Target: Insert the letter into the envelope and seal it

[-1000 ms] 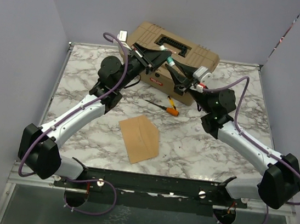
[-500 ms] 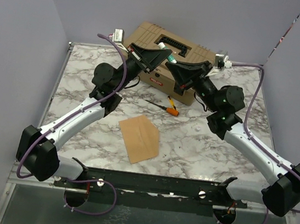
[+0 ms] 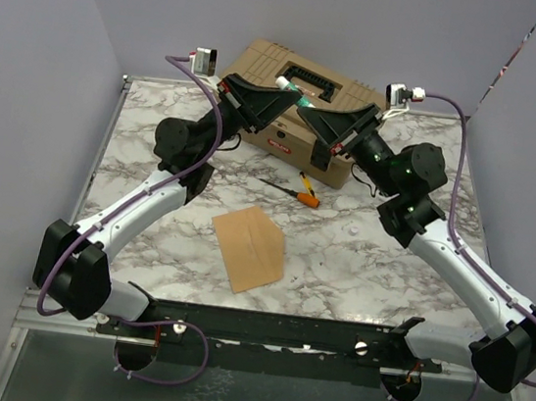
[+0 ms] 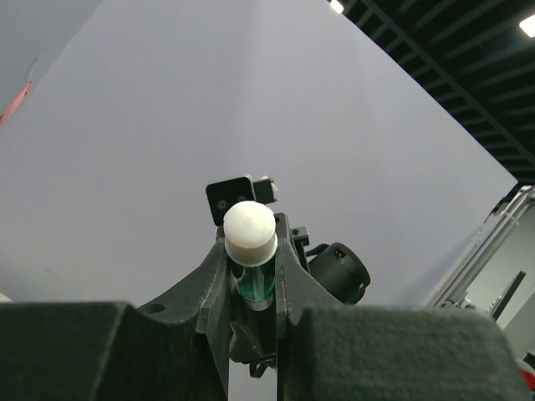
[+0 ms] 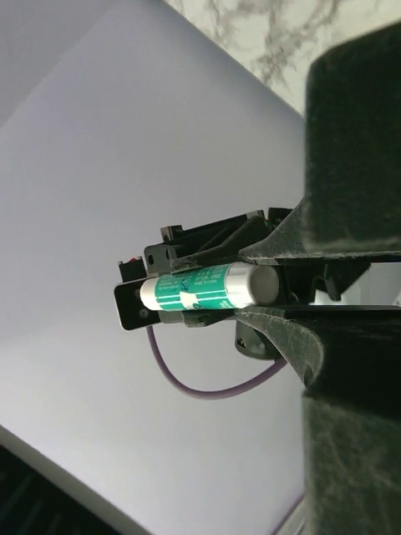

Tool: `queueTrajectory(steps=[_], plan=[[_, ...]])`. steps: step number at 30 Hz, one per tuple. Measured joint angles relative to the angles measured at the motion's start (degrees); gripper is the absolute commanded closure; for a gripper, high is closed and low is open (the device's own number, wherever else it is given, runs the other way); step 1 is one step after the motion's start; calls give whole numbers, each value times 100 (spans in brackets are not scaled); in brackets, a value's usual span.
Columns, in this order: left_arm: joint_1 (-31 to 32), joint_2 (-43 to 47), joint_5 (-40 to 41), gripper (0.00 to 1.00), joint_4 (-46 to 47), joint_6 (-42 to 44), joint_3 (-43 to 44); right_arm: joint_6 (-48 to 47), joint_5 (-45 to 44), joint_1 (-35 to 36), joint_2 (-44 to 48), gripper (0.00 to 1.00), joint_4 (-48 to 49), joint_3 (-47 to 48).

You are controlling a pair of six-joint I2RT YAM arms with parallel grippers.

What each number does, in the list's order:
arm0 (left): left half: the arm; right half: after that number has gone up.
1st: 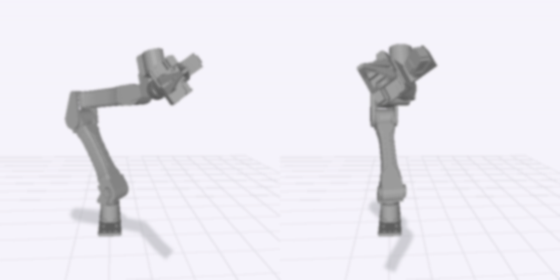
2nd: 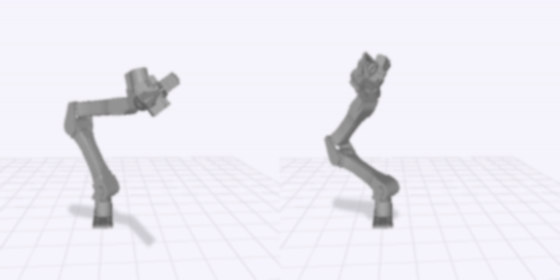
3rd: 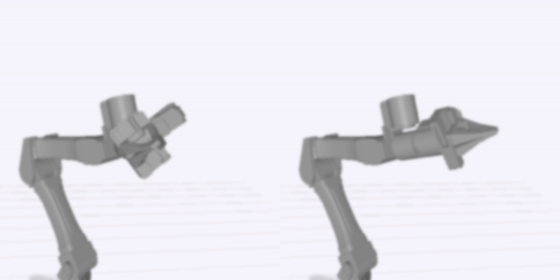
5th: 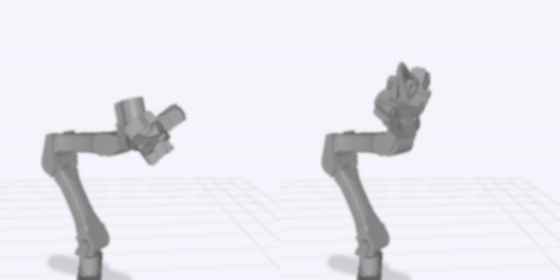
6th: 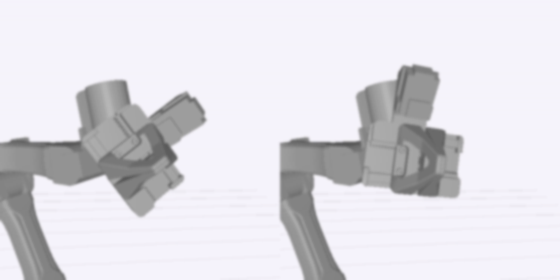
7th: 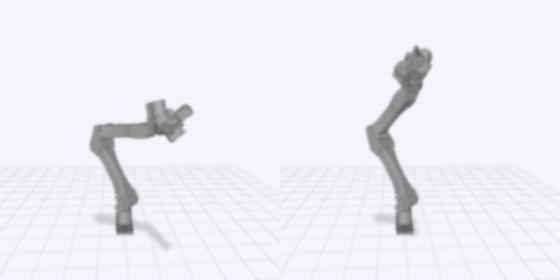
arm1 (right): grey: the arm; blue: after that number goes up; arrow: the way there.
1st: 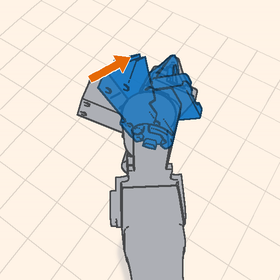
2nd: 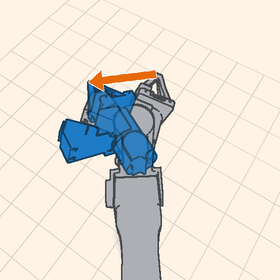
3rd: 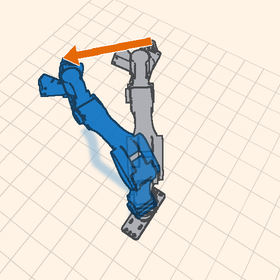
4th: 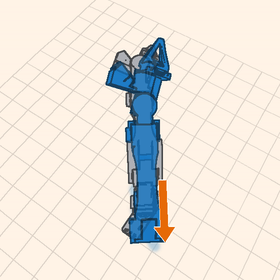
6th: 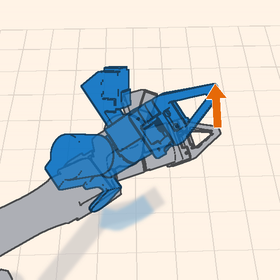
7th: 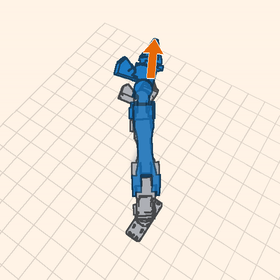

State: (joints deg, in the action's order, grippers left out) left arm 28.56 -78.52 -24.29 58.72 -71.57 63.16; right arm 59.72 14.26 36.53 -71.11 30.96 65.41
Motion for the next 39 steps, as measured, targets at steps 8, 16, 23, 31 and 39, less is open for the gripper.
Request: queueTrajectory(steps=[8, 16, 23, 31, 39], plan=[[-94, 0, -494, 100, 92, 315, 79, 1556, 289, -114, -20, 99, 24, -50], [-81, 9, -619, 100, 114, 656, 59, 2865, 317, -140, -17, 99, 918, -645], [-42, 44, -549, 100, 181, 763, -92, 3139, 212, -155, 11, 38, 1314, -966], [-131, 214, -199, 100, 289, 452, -120, 444, -402, -289, 916, 30, 925, -1126], [-133, 210, -116, 100, 140, -260, -184, -4415, 1185, -289, 960, 30, 1113, -863]])
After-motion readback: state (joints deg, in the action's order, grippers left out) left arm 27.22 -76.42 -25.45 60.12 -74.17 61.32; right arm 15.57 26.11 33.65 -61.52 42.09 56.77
